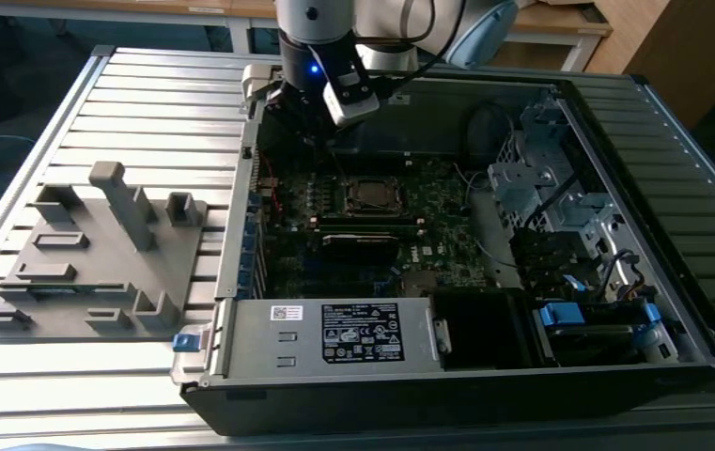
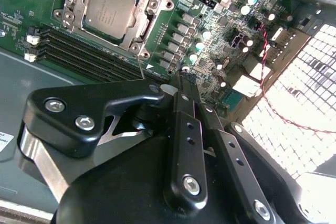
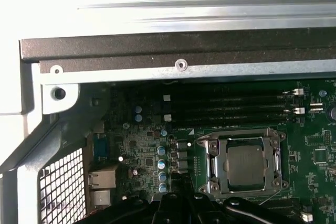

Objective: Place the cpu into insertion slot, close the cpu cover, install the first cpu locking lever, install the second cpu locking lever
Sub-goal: 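Install the first cpu locking lever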

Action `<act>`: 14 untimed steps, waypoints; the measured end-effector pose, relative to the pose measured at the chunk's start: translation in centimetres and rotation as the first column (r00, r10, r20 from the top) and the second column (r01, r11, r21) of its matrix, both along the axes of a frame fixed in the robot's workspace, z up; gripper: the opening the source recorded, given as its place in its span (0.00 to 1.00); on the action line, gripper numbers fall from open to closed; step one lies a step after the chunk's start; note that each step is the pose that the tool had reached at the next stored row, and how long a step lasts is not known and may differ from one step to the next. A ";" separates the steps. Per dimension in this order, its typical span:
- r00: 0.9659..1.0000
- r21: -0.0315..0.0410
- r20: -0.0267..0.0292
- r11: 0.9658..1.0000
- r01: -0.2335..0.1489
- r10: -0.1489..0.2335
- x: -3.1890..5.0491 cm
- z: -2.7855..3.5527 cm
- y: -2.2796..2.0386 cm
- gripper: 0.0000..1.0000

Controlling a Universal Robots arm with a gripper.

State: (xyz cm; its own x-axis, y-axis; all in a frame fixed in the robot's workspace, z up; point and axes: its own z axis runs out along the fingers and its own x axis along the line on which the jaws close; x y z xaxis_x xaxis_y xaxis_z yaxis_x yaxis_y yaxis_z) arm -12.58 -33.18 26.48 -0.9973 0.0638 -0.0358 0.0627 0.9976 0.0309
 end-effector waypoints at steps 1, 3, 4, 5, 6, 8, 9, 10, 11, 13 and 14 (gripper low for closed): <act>1.000 0.003 0.000 1.000 0.000 0.000 0.00 -0.01 0.01 0.11; 1.000 0.013 0.000 1.000 0.000 0.000 0.00 -0.03 0.01 0.11; 1.000 0.020 0.000 1.000 0.000 0.000 0.00 -0.04 0.01 0.11; 1.000 0.028 0.000 1.000 0.000 0.000 0.00 -0.05 0.01 0.11; 1.000 0.037 0.000 0.999 0.000 0.000 0.00 -0.05 0.01 0.11; 1.000 0.055 0.000 0.998 0.000 0.000 0.00 -0.07 0.01 0.11; 1.000 0.063 0.000 0.998 0.000 0.000 0.00 -0.08 0.01 0.11; 1.000 0.070 0.000 0.998 0.000 0.000 0.00 -0.08 0.01 0.11; 1.000 0.076 0.000 0.997 0.000 0.000 0.00 -0.09 0.01 0.11; 1.000 0.090 0.000 0.996 0.000 0.000 -0.01 -0.12 0.01 0.11; 1.000 0.097 0.000 0.995 0.000 0.000 -0.02 -0.15 0.01 0.11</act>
